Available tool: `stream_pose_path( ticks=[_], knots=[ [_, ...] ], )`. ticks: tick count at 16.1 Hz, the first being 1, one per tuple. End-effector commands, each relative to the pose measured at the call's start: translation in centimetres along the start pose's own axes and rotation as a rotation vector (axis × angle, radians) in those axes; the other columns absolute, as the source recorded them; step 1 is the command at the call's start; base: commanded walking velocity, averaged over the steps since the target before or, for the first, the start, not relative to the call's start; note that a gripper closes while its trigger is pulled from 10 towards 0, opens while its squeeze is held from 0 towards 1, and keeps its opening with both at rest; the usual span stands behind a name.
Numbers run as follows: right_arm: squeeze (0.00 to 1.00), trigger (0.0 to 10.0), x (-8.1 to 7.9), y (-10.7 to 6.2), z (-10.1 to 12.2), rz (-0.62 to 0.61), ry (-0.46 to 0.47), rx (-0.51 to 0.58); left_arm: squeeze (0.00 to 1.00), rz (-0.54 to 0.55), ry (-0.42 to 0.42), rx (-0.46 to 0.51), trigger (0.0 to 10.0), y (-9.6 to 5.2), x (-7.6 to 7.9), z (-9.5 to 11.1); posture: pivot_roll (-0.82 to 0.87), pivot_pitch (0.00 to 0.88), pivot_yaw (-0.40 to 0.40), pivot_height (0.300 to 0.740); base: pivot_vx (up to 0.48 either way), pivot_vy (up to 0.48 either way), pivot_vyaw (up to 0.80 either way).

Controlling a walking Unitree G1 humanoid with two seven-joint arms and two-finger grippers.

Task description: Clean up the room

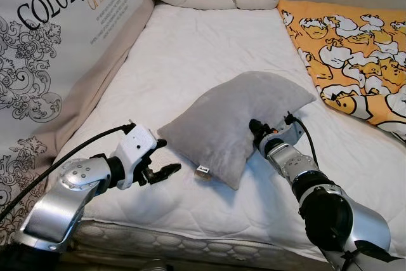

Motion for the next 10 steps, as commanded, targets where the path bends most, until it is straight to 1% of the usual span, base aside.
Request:
stream_pose_path(
  ticks=[1, 3, 5, 7, 8, 9, 10],
  knots=[
    [0.0, 0.0, 0.0, 0.0, -0.4, -0.016, -0.019, -0.028, 0.0, -0.007, 0.002, 0.001, 10.0, -0.4, -0.1, 0.3, 0.12, 0.0, -0.028, 0.74, 0.0, 0.0, 0.0],
    [0.0, 0.0, 0.0, 0.0, -0.3, -0.005, -0.011, -0.024, 0.0, -0.009, 0.001, -0.005, 10.0, -0.9, -0.2, 0.2, 0.12, 0.0, -0.03, 0.74, 0.0, 0.0, 0.0],
    [0.0, 0.0, -0.2, 0.1, -0.1, 0.0, -0.014, -0.022, 0.0, -0.014, -0.003, -0.004, 10.0, -1.1, -0.2, 0.1, 0.12, 0.0, -0.035, 0.74, 0.0, 0.0, 0.0],
    [0.0, 0.0, -0.7, 0.2, 0.1, 0.011, -0.021, -0.017, 0.0, -0.012, -0.006, 0.002, 10.0, -1.0, -0.2, 0.2, 0.12, 0.0, -0.04, 0.74, 0.0, 0.0, 0.0],
    [0.0, 0.0, -1.3, 0.3, 0.3, 0.028, -0.043, -0.016, 0.0, 0.001, -0.011, 0.009, 10.0, -1.0, -0.2, 0.2, 0.12, 0.0, -0.044, 0.74, 0.0, 0.0, 0.0],
    [0.0, 0.0, -2.7, 0.5, 0.5, 0.077, -0.055, -0.013, 0.0, 0.024, -0.02, 0.022, 10.0, -1.1, -0.3, 0.2, 0.12, 0.0, -0.047, 0.74, 0.0, 0.0, 0.0],
    [0.0, 0.0, -3.2, 0.5, 0.6, 0.091, -0.055, -0.012, 0.0, 0.03, -0.022, 0.024, 10.0, -1.1, -0.3, 0.1, 0.12, 0.0, -0.048, 0.74, 0.0, 0.0, 0.0]
  ],
)
Point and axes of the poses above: a point about 5 cm out from each wrist's last joint towards the gripper, its own y axis pointing out of the wrist towards the gripper, its own z axis along the axis of the wrist's last joint, x = y × z, the point moved 1 cm from there along y, pointing out of the wrist towards the gripper, and after that the axes turned 4 degrees about -y, right-handed, at the moved point
